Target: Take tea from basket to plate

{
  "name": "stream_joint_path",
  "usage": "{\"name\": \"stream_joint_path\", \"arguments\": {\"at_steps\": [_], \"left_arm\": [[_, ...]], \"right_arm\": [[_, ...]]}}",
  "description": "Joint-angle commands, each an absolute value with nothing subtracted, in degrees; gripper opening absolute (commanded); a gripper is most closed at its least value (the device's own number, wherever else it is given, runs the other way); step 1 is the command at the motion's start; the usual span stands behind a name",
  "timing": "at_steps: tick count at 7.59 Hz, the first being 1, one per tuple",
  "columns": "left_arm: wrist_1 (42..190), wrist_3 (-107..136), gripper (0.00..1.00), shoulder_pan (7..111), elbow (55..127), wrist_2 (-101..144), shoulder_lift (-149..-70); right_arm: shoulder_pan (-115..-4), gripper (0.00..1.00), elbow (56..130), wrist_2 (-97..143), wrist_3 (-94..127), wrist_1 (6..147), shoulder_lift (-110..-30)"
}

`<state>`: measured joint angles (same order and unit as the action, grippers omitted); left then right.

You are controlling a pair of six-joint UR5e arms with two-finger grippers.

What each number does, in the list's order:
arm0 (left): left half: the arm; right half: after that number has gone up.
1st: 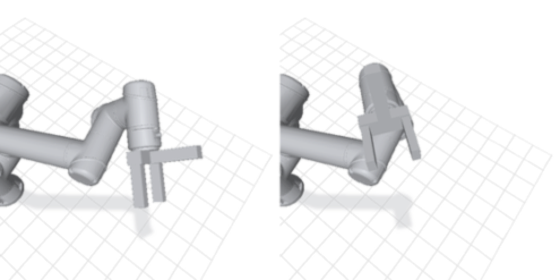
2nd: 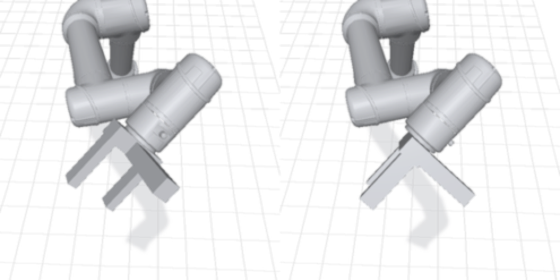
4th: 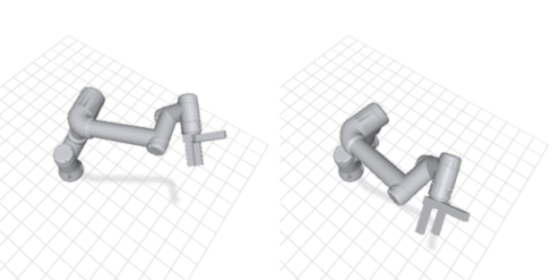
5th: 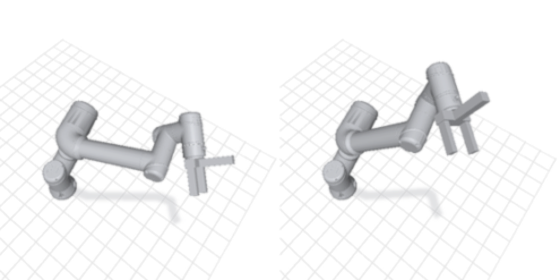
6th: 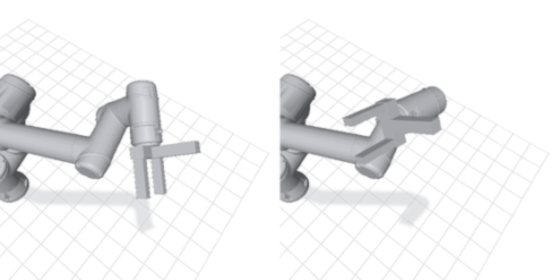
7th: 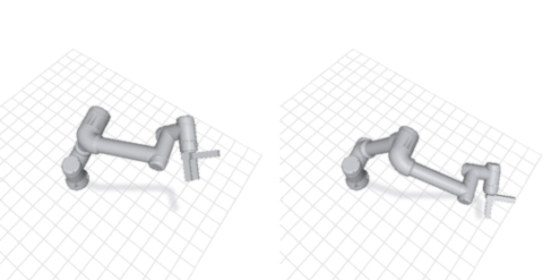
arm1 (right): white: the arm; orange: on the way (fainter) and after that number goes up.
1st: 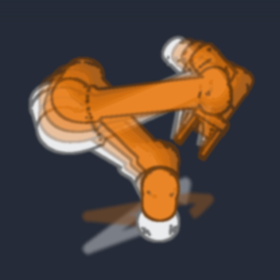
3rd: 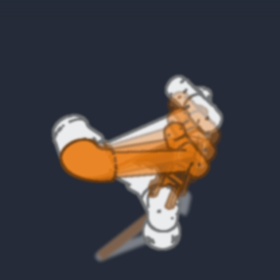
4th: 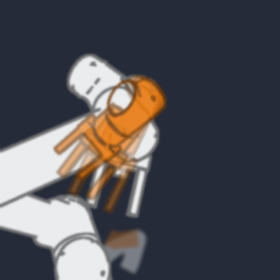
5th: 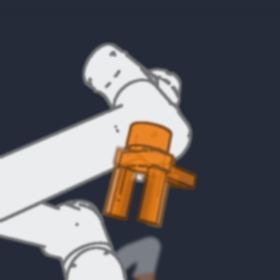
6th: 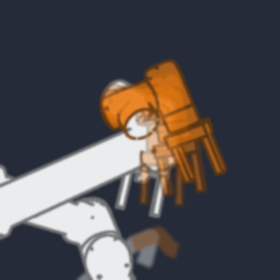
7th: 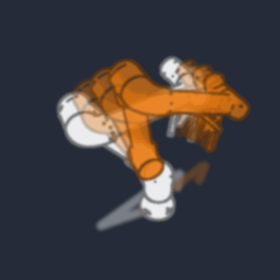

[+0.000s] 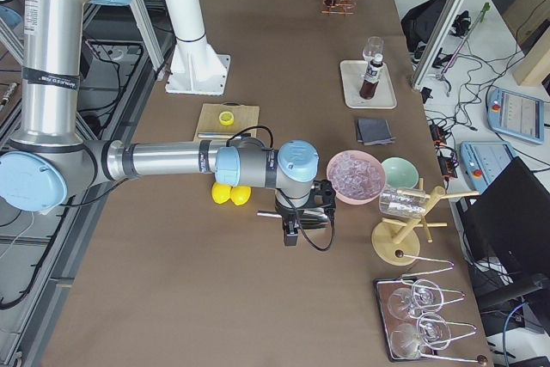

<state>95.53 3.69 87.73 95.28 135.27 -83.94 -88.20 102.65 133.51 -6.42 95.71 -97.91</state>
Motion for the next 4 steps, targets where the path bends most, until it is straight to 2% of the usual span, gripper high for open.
{"name": "stream_joint_path", "arguments": {"at_steps": [1,4], "left_arm": [[95.54,3.78,0.99,87.10,95.10,135.26,-83.94],[95.54,3.78,0.99,87.01,95.18,134.74,-83.94]], "right_arm": [[-88.24,1.00,102.57,133.51,-6.42,95.71,-97.91],[-88.51,1.00,102.66,133.59,-6.42,95.71,-98.00]]}}
